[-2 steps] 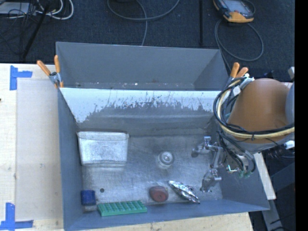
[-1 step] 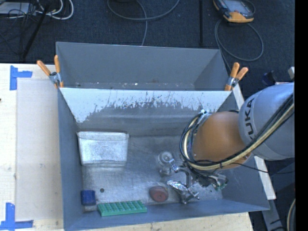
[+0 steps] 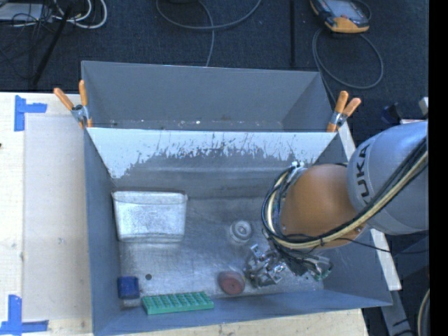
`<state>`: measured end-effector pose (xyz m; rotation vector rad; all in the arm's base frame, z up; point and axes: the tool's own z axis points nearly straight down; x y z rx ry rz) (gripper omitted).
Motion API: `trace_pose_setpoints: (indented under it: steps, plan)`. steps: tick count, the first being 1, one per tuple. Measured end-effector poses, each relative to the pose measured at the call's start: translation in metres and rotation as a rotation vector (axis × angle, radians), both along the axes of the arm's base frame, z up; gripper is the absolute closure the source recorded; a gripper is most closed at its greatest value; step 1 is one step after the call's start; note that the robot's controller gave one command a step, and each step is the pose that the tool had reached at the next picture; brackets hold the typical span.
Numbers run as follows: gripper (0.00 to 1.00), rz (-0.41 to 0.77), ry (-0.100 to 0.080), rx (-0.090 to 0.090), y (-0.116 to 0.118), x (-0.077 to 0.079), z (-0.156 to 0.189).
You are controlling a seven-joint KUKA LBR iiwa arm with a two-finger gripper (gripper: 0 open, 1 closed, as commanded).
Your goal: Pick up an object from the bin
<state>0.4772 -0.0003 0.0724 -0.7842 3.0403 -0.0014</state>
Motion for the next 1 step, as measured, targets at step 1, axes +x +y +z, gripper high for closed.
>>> trace_pose_setpoints:
  steps: [1]
  plan:
    - [1.00, 0.211, -0.007, 0.000, 0.0133, -0.0018, 0.2178]
